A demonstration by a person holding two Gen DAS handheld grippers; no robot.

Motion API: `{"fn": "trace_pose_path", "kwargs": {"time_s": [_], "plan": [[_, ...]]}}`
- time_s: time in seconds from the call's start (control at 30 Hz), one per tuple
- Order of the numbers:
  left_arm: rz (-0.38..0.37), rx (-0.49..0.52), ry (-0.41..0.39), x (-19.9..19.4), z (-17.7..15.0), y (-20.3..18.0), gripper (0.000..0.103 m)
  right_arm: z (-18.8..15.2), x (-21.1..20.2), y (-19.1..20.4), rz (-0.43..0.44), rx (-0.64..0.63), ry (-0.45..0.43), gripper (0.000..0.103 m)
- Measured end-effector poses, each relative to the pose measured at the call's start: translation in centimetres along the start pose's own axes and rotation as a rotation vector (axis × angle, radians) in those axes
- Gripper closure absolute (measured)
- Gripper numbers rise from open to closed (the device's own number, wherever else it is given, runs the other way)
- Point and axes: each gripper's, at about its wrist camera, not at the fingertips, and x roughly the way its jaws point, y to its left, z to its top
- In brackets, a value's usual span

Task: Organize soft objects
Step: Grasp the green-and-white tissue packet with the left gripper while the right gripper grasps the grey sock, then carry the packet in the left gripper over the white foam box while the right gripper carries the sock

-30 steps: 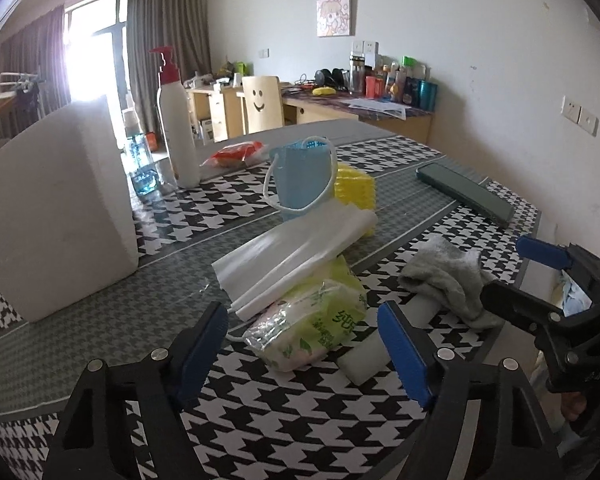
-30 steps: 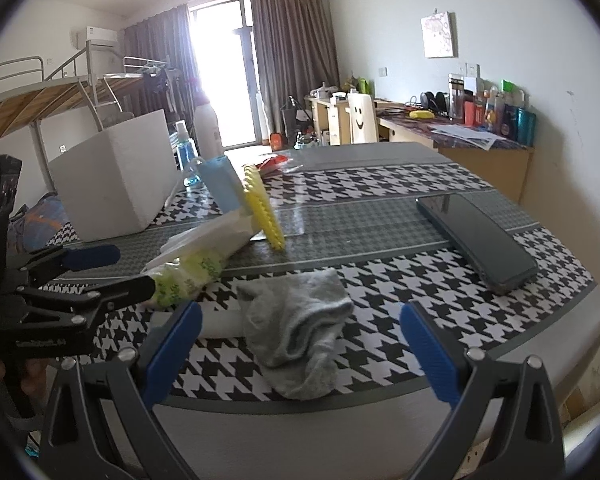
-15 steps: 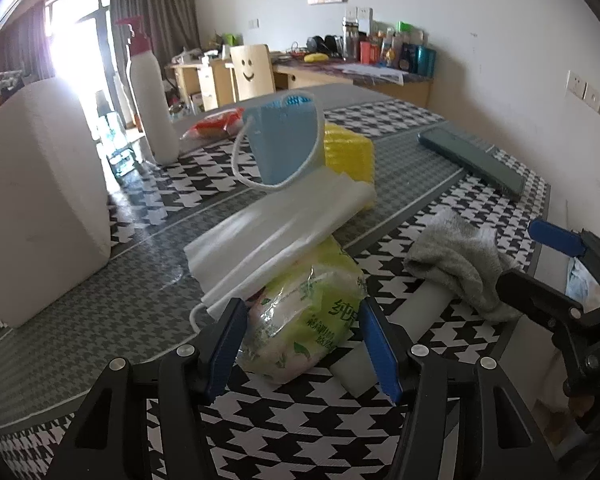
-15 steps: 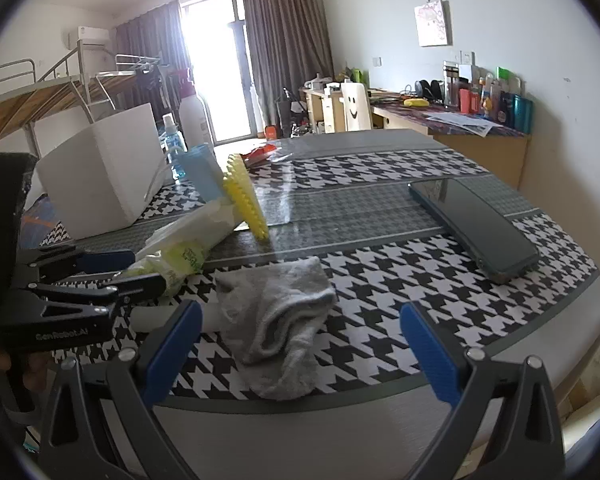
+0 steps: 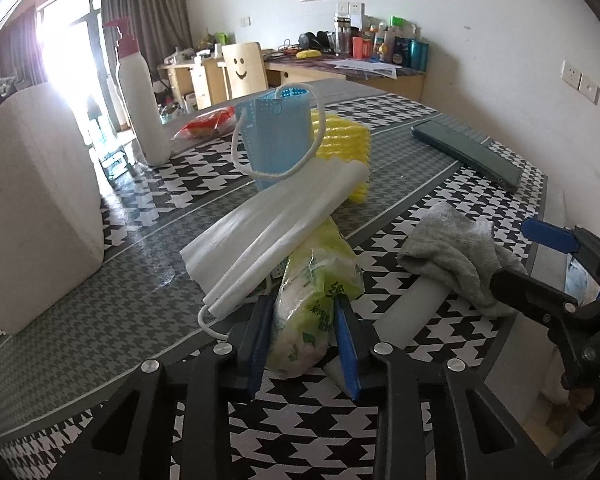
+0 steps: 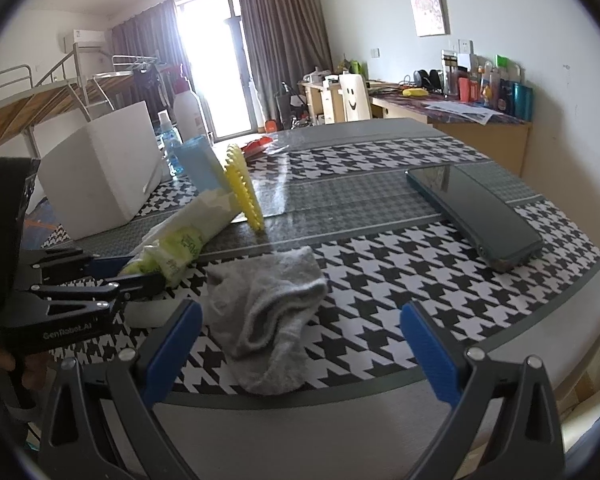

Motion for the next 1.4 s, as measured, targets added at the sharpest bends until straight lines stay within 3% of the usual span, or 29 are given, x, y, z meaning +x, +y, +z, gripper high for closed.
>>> {"fn": "trace_pose_path", "kwargs": {"time_s": [0.17,0.73,1.03,1.4], "plan": [[-0.01,-0.005,-0.031,-1.1,-0.3,0.2,0.073,-0.1,0.3,0.1,0.029,-0.005,0.012,0.006],[-0.051,-0.001,-0.102,-4.7,-1.4,0.3,0.073,-0.3,1.0,1.3,0.079,-0.022,0.072,0.074],[-0.052,-0.021,-0.149,-6.6,-1.8,1.0,0.073,0.7,-0.8,2.2,0.079,-0.043,0.022,0.086],[-0.02,-0.054,-0.209,-9.1,-1.9,2.2,0.073,2.4,-2.7,3.5,0.077,-0.057,-0.038,0.088]]}}
